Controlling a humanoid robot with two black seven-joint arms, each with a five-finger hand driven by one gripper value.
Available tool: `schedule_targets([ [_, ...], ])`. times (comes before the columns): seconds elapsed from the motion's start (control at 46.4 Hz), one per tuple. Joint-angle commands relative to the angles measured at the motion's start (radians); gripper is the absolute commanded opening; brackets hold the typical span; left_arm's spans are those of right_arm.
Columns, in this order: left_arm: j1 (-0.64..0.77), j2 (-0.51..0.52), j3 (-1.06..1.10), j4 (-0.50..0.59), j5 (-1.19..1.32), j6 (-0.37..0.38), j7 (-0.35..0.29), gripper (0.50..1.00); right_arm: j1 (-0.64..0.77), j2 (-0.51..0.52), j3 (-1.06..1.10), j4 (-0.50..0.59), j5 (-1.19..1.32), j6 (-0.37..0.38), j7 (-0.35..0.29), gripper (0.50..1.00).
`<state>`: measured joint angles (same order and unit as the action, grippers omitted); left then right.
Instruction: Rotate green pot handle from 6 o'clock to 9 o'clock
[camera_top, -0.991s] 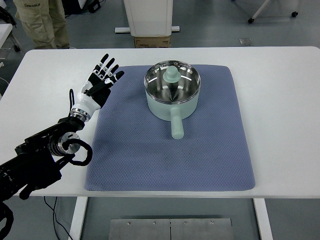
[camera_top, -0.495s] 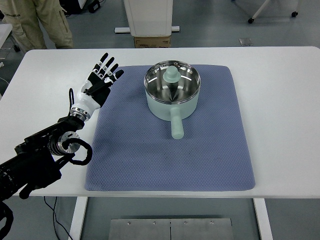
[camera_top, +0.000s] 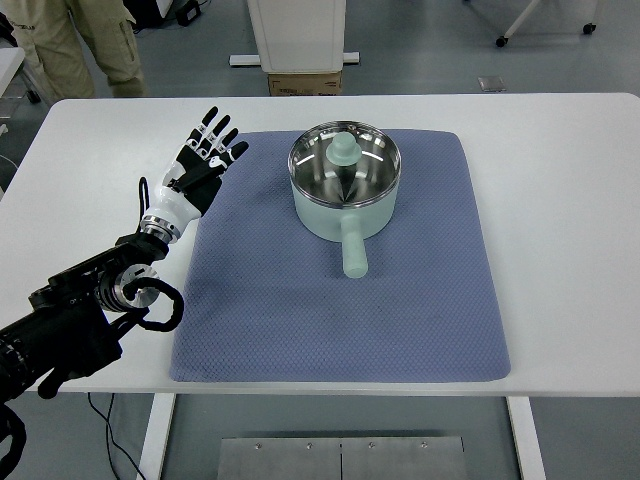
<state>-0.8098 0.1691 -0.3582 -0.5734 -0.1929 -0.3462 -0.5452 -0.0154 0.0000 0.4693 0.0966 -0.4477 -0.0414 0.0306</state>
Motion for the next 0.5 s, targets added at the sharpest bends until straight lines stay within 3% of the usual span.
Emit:
schedule_targets([
  [0.0,0.000,0.000,-0.001,0.000,0.000,-0.001,0.002,1.000,0.000,0.000,0.000,0.000,0.000,0.000,0.000,1.000],
  [0.474,-0.002,-0.008,0.001,-0.002,0.000,0.009,0.008,1.000,0.000,0.000,0.000,0.000,0.000,0.000,0.000,1.000],
])
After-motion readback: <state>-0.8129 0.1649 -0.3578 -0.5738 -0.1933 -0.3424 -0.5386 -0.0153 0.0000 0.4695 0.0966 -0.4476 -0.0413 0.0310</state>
